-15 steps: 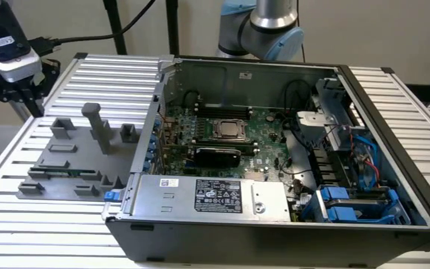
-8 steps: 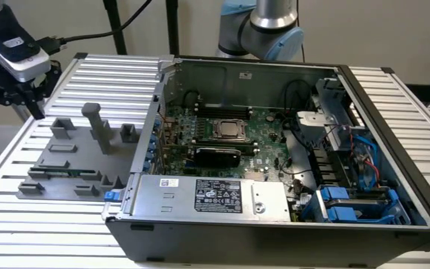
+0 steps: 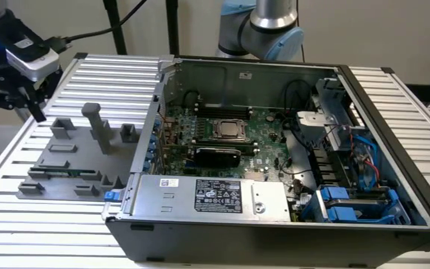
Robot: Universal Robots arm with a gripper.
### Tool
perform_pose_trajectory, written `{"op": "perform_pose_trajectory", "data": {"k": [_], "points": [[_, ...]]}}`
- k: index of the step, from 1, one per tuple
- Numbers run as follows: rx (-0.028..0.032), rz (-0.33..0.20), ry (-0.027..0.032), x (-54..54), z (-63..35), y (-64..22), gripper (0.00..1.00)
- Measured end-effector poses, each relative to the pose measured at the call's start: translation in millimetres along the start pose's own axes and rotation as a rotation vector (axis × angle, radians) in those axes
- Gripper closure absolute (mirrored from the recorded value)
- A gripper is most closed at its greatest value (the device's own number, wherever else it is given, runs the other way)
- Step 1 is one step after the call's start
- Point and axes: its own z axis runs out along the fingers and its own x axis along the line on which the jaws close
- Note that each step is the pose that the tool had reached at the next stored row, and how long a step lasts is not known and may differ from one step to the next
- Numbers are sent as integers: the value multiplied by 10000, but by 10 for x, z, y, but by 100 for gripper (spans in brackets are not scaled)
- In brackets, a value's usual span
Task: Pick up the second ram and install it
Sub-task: 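Pick up the second ram and move it above second insertion slot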
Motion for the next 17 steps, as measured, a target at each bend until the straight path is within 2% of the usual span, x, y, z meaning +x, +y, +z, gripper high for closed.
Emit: {"op": "perform_pose_trajectory", "data": {"k": [17], "points": [[33,-3094,96,-1,115,-4,100]]}}
